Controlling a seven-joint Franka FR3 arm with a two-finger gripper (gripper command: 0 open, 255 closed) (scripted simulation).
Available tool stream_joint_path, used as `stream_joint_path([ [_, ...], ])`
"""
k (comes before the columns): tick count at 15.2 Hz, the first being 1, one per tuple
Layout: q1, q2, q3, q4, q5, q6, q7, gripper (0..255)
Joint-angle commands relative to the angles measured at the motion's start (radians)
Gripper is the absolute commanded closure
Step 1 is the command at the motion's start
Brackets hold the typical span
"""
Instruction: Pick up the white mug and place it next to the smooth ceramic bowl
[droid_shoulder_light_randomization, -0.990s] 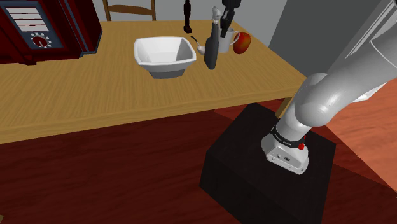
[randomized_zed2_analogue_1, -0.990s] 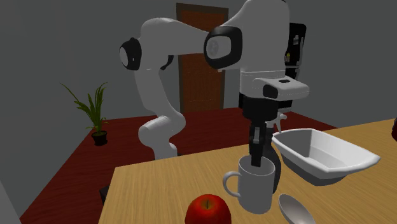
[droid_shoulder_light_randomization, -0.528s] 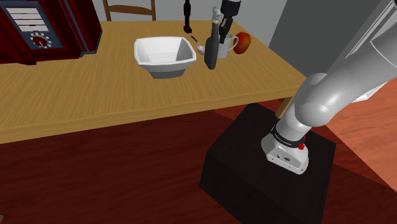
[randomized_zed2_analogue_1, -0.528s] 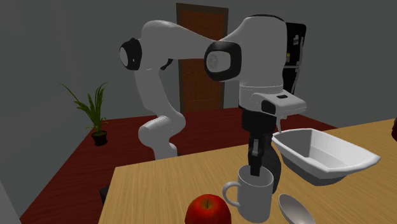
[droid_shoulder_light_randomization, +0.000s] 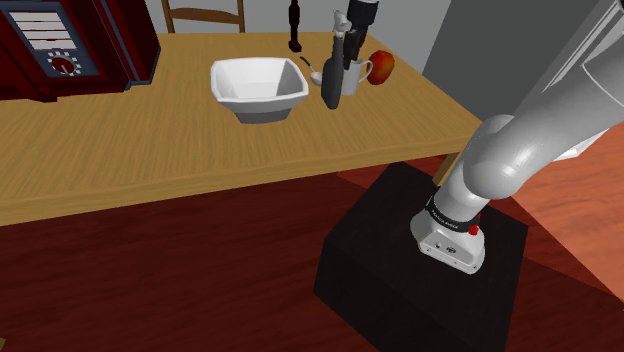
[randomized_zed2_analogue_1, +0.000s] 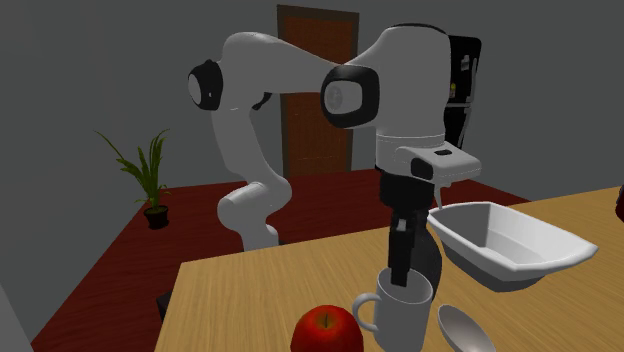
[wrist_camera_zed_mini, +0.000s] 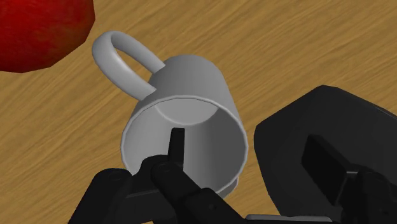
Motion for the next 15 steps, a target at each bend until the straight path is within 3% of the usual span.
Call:
stream_joint_path([
  [1,0.000,0.000,0.000,0.000,0.000,0.000,0.000,0],
  [3,0.000,0.000,0.000,0.000,0.000,0.000,0.000,0],
  [7,0.002,-0.009,0.006,0.119,0.002,-0.128,0.000,0],
  [15,0.002,-0.009,0.006,0.119,0.002,-0.128,0.000,0],
])
